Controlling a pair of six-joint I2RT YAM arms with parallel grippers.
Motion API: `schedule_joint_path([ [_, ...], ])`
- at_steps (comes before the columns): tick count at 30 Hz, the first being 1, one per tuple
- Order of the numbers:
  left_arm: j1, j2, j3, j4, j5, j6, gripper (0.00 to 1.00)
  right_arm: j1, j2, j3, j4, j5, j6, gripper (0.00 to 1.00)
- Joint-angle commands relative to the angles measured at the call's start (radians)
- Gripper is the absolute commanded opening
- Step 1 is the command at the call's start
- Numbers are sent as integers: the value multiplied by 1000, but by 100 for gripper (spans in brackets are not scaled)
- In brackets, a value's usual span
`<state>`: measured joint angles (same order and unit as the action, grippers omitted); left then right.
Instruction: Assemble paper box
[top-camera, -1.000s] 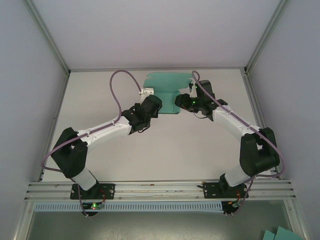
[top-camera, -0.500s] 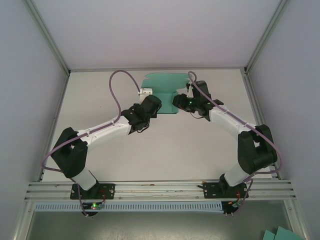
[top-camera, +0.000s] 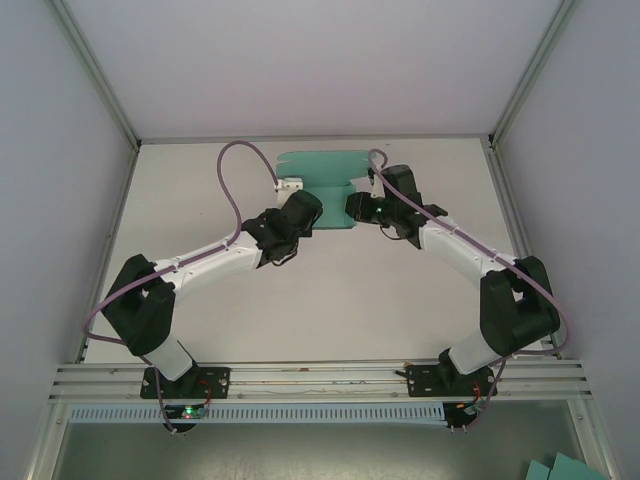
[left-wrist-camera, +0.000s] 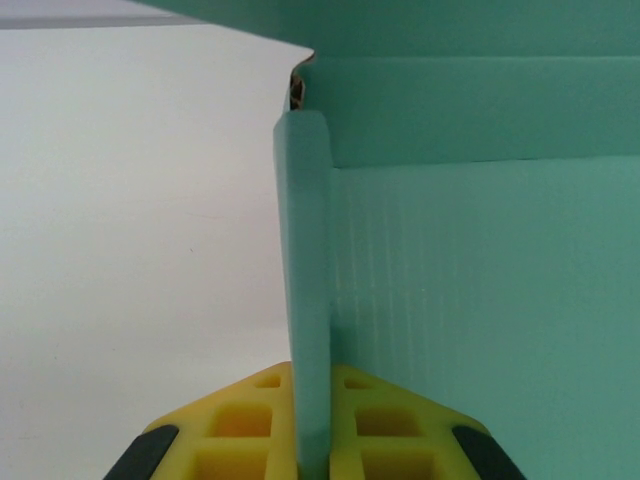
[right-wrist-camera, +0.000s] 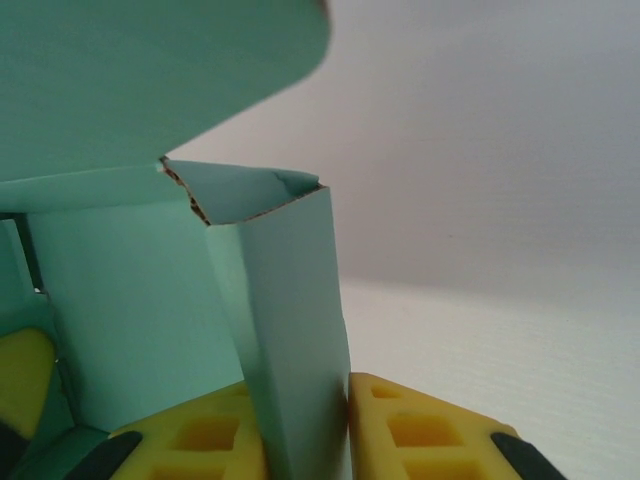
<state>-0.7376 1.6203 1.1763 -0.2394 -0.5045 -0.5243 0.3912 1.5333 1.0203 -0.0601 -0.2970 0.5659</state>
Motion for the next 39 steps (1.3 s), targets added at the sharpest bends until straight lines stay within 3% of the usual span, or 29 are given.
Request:
schedule_joint_path([
  [1,-11,-46,23,53,51,15,0,16,-9,-67,75,115,85,21],
  [4,-12,-46,24,54,61,10,0,22,-13,-123,189,128,272,22],
  [11,-12,-46,22,52,56,10,0,48,-30,-130,226,128,311,28],
  [15,-13,-40,26,58,61,14,0,58,-41,-138,219,124,265,34],
  [22,-13,-49,31,54,46,28,0,48,-81,-163,168,107,164,23],
  [25,-11,-47,35,50,41,27,0,50,-72,-147,136,18,111,21],
  [32,-12,-48,42,54,30,38,0,65,-62,-107,-49,105,38,3],
  [35,-12,-53,45,48,-3,56,0,71,-46,-45,-229,162,-66,1],
  [39,-12,-58,54,46,-18,69,0,82,34,56,-497,377,-219,1],
])
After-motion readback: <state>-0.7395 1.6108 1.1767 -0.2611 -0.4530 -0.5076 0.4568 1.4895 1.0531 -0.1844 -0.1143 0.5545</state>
